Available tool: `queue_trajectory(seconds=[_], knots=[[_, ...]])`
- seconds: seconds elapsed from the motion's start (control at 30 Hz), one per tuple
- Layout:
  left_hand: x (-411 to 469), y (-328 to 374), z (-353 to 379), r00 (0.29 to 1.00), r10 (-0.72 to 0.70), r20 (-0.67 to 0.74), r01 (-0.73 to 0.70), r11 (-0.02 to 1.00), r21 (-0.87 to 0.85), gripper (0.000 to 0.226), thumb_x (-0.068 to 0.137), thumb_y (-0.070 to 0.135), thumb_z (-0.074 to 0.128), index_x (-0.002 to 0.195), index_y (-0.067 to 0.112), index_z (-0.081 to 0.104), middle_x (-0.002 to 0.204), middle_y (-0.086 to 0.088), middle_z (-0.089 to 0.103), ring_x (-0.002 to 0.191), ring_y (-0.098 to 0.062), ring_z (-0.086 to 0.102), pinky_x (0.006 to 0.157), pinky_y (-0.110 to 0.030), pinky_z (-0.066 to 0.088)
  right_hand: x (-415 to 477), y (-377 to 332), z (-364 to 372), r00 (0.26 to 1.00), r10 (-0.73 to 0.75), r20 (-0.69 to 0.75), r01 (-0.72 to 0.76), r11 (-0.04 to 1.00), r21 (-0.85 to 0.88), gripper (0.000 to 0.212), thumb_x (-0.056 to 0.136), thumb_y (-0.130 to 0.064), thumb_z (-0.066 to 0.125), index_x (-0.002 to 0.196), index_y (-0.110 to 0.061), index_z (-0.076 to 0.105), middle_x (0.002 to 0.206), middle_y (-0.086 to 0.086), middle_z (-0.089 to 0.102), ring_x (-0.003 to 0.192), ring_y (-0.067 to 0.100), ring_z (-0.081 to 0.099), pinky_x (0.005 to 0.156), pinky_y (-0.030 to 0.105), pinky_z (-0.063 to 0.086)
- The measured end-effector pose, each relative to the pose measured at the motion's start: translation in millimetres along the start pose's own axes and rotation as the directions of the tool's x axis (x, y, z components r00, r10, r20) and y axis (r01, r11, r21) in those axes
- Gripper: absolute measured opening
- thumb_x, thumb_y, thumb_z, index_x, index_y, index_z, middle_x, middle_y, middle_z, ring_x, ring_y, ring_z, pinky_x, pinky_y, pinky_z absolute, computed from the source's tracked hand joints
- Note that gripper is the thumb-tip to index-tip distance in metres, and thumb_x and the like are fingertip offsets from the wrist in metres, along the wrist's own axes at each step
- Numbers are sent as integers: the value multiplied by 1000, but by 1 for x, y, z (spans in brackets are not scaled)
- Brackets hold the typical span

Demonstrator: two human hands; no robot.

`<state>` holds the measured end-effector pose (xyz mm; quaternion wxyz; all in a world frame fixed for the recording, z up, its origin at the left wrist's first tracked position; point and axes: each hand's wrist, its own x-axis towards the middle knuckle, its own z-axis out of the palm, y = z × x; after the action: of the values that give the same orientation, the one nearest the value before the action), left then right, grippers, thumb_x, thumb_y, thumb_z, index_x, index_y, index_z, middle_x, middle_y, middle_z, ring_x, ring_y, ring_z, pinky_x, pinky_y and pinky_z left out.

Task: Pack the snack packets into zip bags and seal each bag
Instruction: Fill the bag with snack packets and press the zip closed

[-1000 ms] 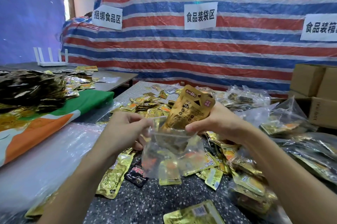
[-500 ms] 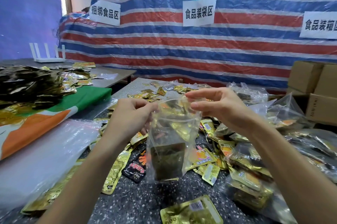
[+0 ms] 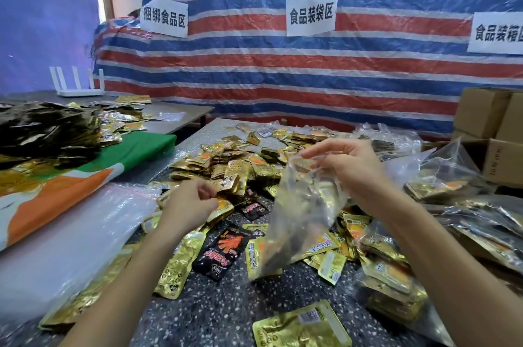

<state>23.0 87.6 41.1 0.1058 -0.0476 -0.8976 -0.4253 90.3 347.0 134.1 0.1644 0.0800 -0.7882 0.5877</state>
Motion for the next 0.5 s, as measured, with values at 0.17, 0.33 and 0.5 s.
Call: queue_trajectory(seconds=[0.17,0.33,0.5], knots=[[14,-31,36,992,-87,91,47,926,374,43,79,21,76,118,20,58,129,-11,53,100,-23,61,79,-36,53,-1,3,0,999,44,-31,-45,997,-55,52,88,12,55,71,-29,82,90,-6,79,89,20,70,81,37,61],[30,-43,60,999,-22,-25,32,793,608,57,81,38,71,131,25,47,142,-9,44,130,-31,41,105,-43,36,-6,0,1,998,61,3,-61,996,-63,44,85,8,58,91,-29,82,94,-24,75,91,-6,68,74,19,52],[33,-51,70,990,74,-123,15,802,598,35,91,41,61,123,27,56,129,2,59,127,-28,44,106,-46,36,-12,-5,6,996,70,55,-66,996,-63,51,82,11,55,105,-27,79,126,-6,69,101,4,66,63,10,54]])
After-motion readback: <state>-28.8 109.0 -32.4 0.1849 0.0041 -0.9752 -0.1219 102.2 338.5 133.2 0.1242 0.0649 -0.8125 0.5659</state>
